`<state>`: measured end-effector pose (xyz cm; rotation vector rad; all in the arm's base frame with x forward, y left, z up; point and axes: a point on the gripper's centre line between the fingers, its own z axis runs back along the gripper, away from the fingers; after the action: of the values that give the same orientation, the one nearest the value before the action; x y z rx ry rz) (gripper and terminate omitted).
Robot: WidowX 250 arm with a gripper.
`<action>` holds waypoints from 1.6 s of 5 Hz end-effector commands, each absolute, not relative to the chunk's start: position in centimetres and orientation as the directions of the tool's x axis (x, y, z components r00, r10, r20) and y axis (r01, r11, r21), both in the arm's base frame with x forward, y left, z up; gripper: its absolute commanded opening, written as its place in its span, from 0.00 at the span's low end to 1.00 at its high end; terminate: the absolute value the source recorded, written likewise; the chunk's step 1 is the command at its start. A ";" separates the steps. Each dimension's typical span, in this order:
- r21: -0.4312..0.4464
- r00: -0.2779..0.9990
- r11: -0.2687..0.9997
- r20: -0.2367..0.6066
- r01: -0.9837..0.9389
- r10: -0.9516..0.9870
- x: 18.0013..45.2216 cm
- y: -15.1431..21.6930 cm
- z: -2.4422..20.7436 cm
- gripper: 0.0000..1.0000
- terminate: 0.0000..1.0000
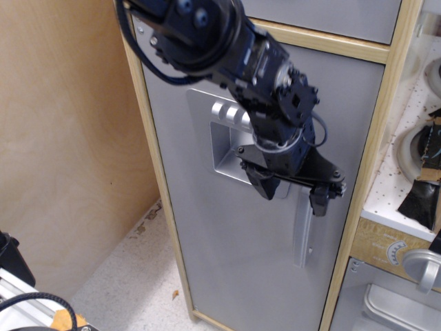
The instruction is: Open fridge
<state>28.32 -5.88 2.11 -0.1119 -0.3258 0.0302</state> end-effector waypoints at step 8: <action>-0.121 0.996 0.991 0.058 -0.054 0.061 20.9 -3.9 3.3 0.00 0.00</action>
<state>19.82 -3.75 2.54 -0.1097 -0.0276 0.0488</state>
